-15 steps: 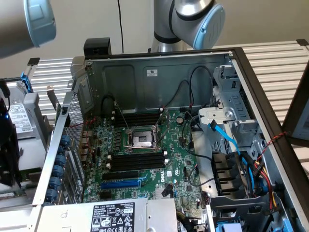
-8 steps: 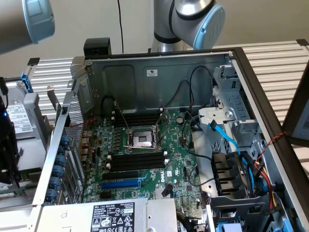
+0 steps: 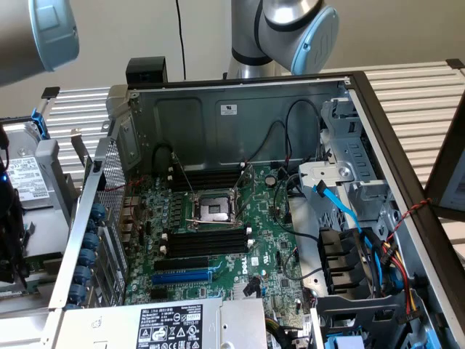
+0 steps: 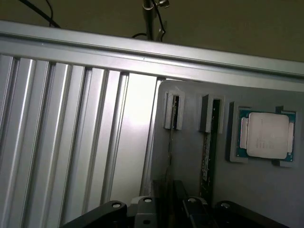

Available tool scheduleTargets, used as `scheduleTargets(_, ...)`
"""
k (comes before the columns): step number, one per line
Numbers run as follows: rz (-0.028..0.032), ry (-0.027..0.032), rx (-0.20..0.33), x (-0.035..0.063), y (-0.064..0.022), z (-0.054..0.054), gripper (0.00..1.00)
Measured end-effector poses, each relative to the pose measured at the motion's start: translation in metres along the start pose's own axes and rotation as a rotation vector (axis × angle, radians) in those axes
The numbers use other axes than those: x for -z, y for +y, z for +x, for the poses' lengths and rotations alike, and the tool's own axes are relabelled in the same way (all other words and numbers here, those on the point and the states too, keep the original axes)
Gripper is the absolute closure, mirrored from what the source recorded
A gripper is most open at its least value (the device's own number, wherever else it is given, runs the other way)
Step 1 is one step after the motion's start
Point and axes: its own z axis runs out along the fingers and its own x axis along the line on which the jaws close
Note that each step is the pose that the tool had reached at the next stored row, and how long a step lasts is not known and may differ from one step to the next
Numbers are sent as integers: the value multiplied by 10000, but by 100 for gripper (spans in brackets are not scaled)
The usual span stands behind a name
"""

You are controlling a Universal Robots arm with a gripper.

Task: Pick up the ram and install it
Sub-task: 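Pick up the ram and move it above insertion slot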

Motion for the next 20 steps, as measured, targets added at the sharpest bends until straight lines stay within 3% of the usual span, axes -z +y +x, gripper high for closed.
scheduleTargets(5, 1, 0, 3, -54, -5, 1, 74)
scheduleTargets(20, 1, 1, 8, -68, -45, 3, 74)
